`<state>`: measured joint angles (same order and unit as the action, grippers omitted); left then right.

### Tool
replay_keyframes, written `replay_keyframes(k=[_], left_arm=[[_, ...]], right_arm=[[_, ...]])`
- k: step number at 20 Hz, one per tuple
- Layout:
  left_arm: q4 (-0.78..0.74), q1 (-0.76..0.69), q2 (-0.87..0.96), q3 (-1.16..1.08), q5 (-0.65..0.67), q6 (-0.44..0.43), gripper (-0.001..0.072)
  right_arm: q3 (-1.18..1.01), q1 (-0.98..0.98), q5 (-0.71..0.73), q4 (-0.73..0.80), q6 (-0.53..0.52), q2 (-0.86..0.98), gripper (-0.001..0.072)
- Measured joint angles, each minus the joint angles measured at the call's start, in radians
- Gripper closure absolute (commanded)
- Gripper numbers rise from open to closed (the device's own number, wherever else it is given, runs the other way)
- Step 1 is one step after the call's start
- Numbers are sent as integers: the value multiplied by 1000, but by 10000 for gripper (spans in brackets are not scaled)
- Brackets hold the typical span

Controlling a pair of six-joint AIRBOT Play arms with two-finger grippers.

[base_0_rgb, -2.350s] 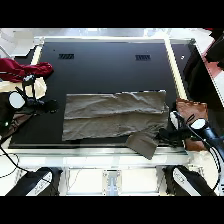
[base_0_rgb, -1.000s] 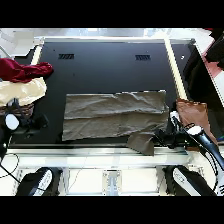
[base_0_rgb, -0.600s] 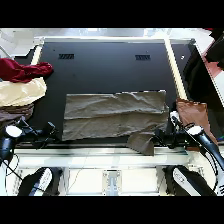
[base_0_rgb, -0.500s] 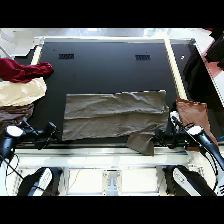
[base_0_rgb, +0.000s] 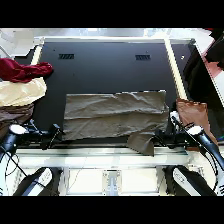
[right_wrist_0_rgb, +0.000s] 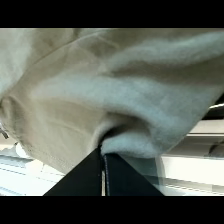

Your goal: Fold the shirts.

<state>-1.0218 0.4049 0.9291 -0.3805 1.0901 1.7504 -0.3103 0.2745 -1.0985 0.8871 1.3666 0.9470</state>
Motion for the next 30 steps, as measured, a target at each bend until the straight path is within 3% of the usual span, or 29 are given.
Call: replay_keyframes(k=[5, 6, 9, 13, 17, 24, 30], left_arm=[[16, -13, 46, 0, -15, -26, 227], [27, -24, 56, 0, -20, -31, 301], [56, -71, 90, 1, -77, -48, 698], [85, -103, 94, -3, -129, -77, 700], [83, -83, -25, -29, -106, -106, 700], [-99, -22, -327, -46, -9, -122, 701], [-42, -40, -360, -135, -26, -189, 702]], right_arm=[[0, 0, 5, -1, 0, 0, 700], [0, 0, 11, -2, 0, 0, 700], [0, 0, 18, -10, 0, 0, 700], [-6, 0, 18, -19, 0, -8, 702], [-71, 0, -24, -14, 1, -82, 701], [-140, -17, -182, 55, 65, -199, 704], [-202, -156, -100, 1, 92, -227, 704]])
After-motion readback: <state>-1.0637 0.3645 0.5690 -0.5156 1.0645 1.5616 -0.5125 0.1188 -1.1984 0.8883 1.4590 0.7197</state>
